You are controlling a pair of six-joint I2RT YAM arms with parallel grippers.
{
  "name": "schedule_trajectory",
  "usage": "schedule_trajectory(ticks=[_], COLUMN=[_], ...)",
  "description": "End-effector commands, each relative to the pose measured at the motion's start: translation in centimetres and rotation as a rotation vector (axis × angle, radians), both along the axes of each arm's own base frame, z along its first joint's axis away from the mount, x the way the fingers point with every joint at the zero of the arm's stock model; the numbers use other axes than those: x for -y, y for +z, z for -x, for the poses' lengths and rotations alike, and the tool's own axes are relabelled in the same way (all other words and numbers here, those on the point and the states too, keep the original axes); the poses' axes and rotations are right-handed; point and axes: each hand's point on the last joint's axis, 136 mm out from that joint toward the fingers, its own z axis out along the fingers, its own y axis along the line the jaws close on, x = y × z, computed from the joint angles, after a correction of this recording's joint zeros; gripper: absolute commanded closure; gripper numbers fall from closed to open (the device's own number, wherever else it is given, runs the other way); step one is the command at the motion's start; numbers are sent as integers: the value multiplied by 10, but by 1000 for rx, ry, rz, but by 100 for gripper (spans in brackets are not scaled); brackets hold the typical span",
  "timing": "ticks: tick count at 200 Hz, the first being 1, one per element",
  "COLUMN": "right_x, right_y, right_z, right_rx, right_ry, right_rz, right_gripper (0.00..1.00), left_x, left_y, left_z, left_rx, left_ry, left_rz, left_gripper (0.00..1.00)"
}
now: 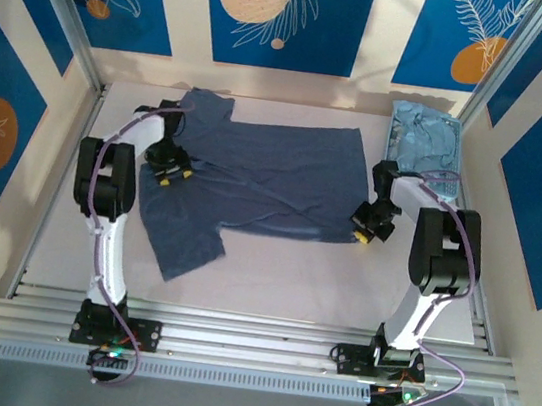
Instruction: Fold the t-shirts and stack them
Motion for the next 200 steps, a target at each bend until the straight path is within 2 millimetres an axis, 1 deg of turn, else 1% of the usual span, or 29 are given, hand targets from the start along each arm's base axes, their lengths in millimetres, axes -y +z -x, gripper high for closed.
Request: schedule_trajectory(ticks=[1,10,18,26,38,50,60,67,72,79,87,95,103,137,161,180,200], right_x=[-8,-11,-13,-15,-18,-21,-23,-23,-24,-24,-25,-25,-25,-24,-23,-22,-22], right_y=[9,11,11,12,13,14,14,14,14,14,14,14,14,13,14,14,14], right_z=[-17,-18,-17,-15,-12,-9,-6,-4,-2,-1,1,3,5,11,12,11,11], right_rx=[31,34,30,27,21,22,21,18,16,17,16,16,16,11,12,14,13], right_ry=[14,17,15,13,11,15,20,21,25,26,30,34,38,48,48,48,47], right_rz=[-20,-22,-30,-39,-49,-53,-53,-51,-52,-53,-54,-54,-54,-53,-49,-47,-45], right_gripper=[100,100,100,100,100,100,100,100,100,100,100,100,100,100,100,100,100], left_x=[-15,-17,-18,-16,-6,5,15,21,24,28,29,29,29,39,48,54,56], left_y=[4,23,39,51,58,56,48,43,39,34,29,25,21,10,0,-6,-14], left_z=[-3,3,16,38,81,132,175,201,218,236,250,258,261,254,255,262,267], left_rx=[-1,19,23,12,-22,-75,-129,-160,-180,-196,-205,-209,-214,-214,-232,-263,-289], left_ry=[-56,-65,-69,-57,-35,-24,-7,12,31,54,75,88,98,114,126,114,106], left_rz=[-71,-107,-131,-131,-95,-72,-47,-22,-4,22,33,34,40,81,117,115,110], left_gripper=[43,41,41,41,43,44,44,45,45,46,46,45,44,43,44,46,50])
